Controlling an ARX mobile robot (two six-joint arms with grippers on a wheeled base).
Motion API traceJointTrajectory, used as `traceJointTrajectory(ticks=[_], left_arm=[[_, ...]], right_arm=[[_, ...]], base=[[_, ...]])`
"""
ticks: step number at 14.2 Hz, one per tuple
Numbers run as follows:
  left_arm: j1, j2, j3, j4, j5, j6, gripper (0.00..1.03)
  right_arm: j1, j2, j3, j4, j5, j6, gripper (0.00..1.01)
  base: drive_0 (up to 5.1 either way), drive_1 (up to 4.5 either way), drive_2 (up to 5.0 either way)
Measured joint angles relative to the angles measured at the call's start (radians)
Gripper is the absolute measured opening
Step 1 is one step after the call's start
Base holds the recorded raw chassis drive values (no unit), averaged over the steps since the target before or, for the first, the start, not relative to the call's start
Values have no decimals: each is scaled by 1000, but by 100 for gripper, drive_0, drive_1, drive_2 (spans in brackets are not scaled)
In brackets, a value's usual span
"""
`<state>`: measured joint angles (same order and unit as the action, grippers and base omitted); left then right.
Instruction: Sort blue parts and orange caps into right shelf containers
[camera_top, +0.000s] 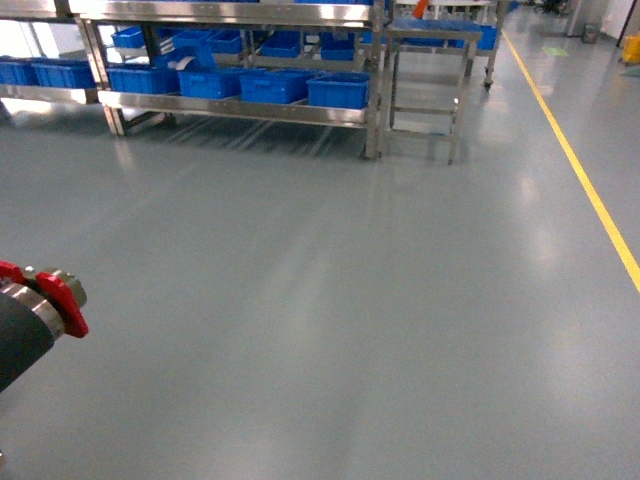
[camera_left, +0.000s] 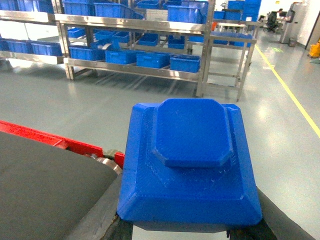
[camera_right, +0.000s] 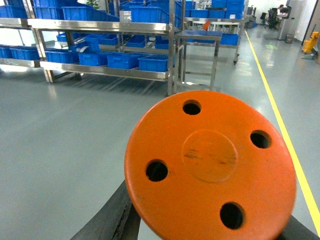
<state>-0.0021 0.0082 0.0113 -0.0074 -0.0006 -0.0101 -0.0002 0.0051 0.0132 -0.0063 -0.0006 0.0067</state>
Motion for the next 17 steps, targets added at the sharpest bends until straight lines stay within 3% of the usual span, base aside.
traceJointTrajectory(ticks=[12,17], left_arm=[[0,0,0,0,2,0,40],[0,0,0,0,0,0,40]], right_arm=[[0,0,0,0,1,0,43],[0,0,0,3,0,0,43]], base=[[-145,-145,-145],[-4,342,-349]])
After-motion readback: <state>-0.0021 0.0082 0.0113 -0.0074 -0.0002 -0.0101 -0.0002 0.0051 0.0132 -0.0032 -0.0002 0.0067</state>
